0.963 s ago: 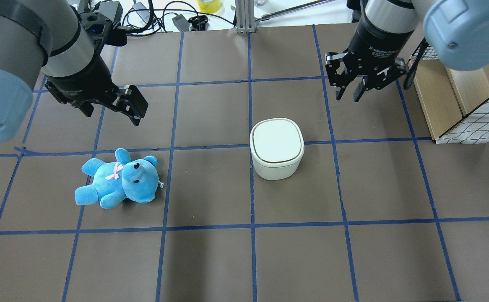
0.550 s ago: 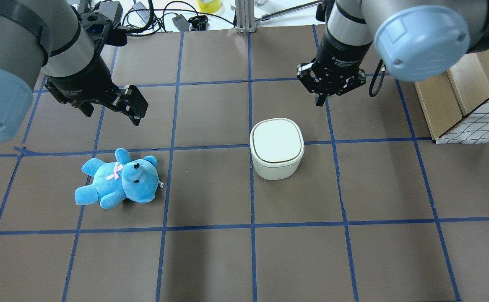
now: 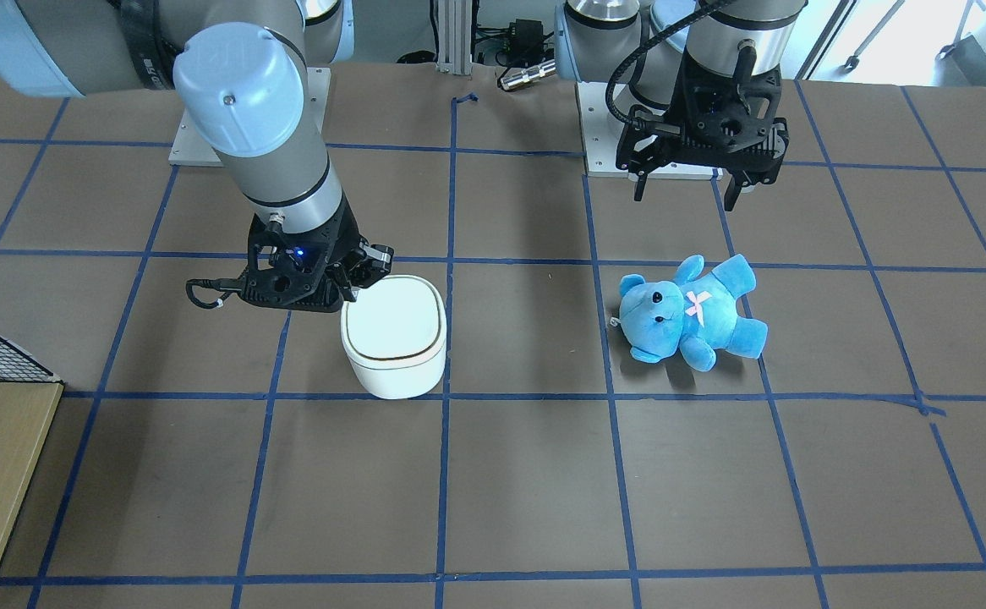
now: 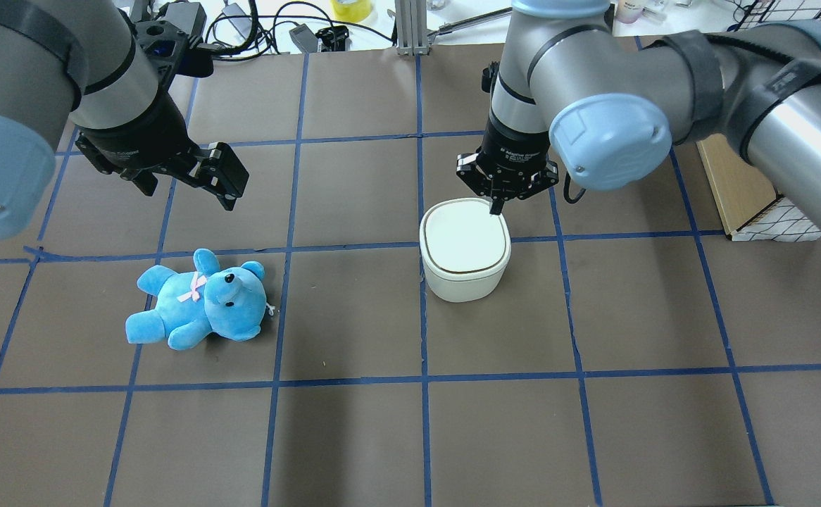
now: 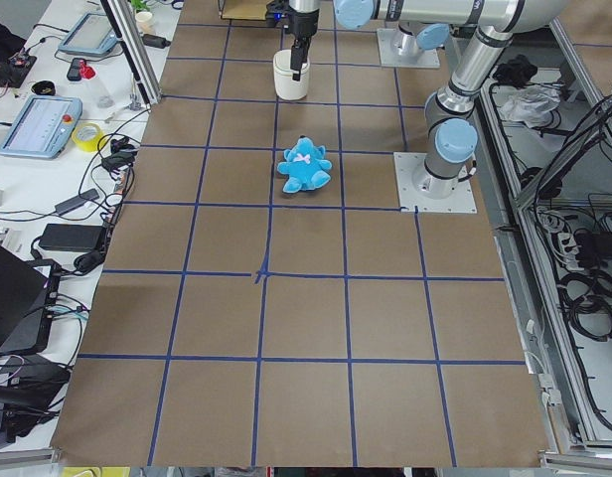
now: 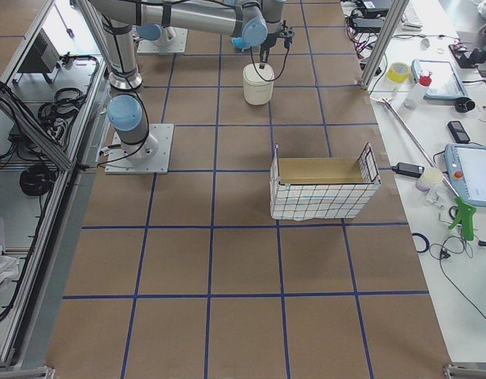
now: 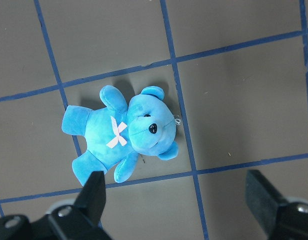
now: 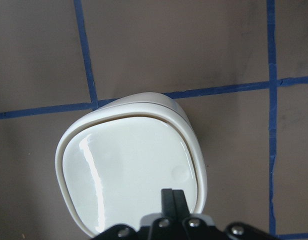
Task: Open trash can with right arm
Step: 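Lower the right gripper onto the lid of the white trash can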
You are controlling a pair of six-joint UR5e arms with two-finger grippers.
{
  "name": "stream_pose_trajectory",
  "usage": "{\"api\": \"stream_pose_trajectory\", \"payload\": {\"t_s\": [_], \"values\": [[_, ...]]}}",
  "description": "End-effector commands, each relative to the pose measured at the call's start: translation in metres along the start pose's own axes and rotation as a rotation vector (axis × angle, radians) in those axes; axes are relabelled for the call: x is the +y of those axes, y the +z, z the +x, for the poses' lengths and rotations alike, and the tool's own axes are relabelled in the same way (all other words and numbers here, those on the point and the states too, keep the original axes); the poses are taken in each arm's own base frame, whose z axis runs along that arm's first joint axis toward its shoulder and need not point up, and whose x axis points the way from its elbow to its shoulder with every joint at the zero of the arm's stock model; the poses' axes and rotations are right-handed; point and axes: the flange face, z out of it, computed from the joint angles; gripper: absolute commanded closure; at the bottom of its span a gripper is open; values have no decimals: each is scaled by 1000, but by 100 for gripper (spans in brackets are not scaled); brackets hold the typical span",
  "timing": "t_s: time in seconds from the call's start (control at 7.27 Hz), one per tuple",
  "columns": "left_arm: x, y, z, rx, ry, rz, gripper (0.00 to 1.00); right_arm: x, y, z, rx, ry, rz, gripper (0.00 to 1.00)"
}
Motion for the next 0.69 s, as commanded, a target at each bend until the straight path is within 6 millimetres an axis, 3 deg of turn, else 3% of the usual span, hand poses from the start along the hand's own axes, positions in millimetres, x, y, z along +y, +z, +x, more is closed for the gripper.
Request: {"api": "stream_pose_trajectory", "payload": {"t_s": [0.0, 0.55], "values": [[0, 0, 0, 0, 0, 0, 0, 6, 27, 4, 0, -9, 0, 100], [0, 0, 0, 0, 0, 0, 0, 3, 36, 4, 4, -9, -15, 100]]}}
